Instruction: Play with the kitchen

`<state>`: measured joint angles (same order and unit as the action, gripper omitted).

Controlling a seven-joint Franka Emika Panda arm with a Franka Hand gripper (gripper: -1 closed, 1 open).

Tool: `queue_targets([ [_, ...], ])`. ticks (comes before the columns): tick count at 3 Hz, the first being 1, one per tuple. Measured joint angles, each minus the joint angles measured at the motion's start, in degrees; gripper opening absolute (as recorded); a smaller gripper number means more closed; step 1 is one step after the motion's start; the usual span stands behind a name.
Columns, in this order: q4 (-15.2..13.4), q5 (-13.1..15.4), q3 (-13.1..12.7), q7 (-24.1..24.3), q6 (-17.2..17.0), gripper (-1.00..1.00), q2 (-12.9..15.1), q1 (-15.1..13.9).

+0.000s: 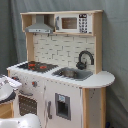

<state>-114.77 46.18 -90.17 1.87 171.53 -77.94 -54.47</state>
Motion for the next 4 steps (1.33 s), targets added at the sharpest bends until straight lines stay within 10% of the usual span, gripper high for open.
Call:
queue_targets([
  [3,0.04,-0.07,-0.32,-15.93,-1.12,-1.00,0.01,0.12],
  [4,0.04,-0.07,-0.40,-15.91,-1.12,1.00,0.01,0.12],
])
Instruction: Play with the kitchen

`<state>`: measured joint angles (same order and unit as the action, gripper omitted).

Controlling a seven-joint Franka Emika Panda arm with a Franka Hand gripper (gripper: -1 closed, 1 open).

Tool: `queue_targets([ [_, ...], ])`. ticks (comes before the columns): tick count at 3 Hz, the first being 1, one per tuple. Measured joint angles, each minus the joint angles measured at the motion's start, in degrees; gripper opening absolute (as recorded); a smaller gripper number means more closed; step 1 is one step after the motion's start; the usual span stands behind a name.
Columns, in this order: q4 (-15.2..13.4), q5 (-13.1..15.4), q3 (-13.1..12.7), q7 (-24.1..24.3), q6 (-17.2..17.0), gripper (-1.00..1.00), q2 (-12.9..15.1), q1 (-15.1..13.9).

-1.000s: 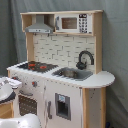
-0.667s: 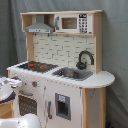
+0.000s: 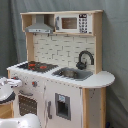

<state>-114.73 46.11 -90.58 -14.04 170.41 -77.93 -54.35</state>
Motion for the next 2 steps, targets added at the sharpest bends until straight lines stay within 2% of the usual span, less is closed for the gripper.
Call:
queue_targets([
  [1,-0.27,-1.33,-2.66,8.56,0.07,1.00,0.10,-0.27],
  [2,-2.14,-1.33,-1.21,10.32,-0.30,1.00,2.52,4.26],
])
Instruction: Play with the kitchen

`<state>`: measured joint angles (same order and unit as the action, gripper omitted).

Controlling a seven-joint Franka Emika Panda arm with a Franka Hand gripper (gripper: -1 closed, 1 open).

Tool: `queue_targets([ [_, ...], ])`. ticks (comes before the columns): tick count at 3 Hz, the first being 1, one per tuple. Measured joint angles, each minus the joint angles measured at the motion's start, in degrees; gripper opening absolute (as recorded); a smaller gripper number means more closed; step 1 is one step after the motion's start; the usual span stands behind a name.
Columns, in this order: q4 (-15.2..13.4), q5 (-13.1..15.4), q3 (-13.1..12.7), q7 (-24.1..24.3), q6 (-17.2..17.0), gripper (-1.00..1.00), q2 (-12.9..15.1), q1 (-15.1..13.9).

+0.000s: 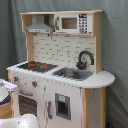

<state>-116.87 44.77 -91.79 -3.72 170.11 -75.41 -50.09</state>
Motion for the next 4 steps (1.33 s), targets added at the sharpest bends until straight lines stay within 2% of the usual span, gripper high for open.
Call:
queue_targets([
  [1,-3.23,0.00,1.79,-1.60,-1.31,1.00,0.58,4.10],
  [3,-7.48,0.00,5.20,-2.61,-5.37,1.00,0.89,13.43],
  [4,-10.60,-0.01,5.86,-2.61,-5.61,1.00,1.92,18.13],
])
